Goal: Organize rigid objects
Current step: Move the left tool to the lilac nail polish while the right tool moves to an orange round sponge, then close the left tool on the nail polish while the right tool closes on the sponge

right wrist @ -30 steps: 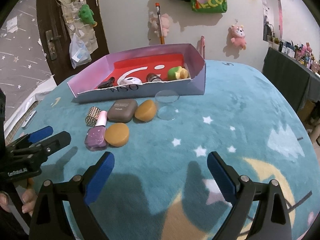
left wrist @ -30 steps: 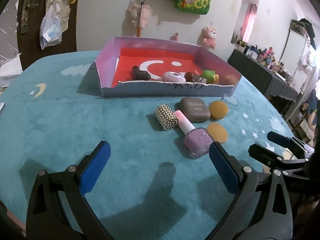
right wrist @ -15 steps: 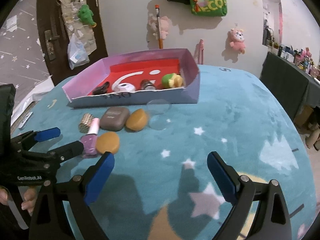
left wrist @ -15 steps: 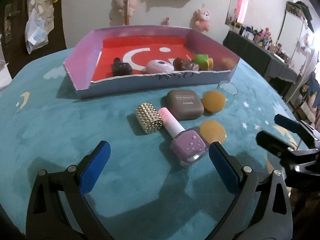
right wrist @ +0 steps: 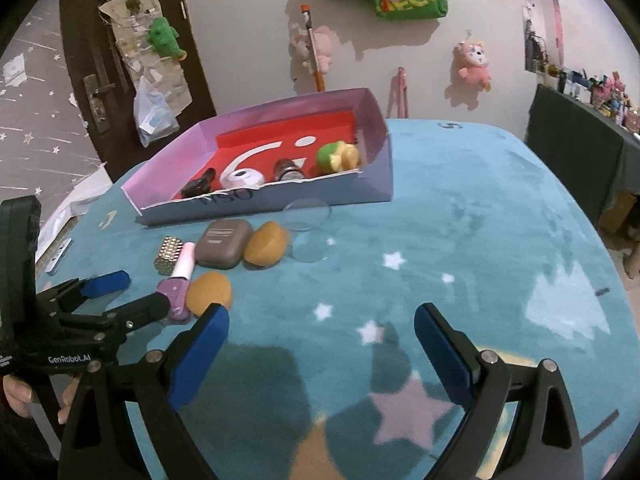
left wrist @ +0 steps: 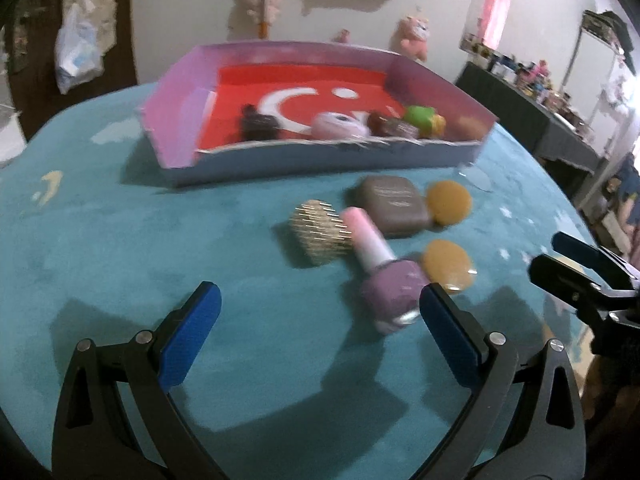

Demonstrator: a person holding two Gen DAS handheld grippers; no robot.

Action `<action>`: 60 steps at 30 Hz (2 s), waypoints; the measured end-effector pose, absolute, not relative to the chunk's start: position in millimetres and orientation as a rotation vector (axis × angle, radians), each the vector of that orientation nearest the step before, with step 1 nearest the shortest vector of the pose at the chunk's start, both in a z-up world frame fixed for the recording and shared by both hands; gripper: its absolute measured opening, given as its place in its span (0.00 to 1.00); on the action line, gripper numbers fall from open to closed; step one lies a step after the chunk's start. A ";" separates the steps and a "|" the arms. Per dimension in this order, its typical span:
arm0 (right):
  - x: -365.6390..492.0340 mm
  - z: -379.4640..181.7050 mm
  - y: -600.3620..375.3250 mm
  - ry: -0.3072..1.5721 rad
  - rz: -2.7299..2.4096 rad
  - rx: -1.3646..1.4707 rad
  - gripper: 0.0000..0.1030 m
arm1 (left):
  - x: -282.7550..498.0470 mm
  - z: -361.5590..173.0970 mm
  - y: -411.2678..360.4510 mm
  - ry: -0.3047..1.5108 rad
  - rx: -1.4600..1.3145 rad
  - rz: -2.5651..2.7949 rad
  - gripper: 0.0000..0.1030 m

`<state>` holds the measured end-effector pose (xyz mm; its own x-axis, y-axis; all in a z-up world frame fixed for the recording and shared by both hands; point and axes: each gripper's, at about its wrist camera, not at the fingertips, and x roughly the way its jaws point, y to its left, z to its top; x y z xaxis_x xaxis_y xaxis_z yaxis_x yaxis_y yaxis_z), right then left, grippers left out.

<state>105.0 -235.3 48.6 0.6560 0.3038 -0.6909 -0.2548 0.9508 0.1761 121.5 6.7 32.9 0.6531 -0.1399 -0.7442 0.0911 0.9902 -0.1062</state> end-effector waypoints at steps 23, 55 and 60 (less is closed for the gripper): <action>102.5 45.0 -250.5 0.806 0.311 0.119 0.93 | 131.7 23.9 -22.9 0.929 -0.007 -0.195 0.97; 133.4 31.3 -163.9 0.903 0.666 -0.171 0.65 | 137.4 30.3 -3.5 0.923 0.064 -0.306 0.51; 132.1 32.2 -158.7 0.890 0.684 -0.200 0.44 | 141.4 30.8 -7.3 0.912 0.052 -0.314 0.34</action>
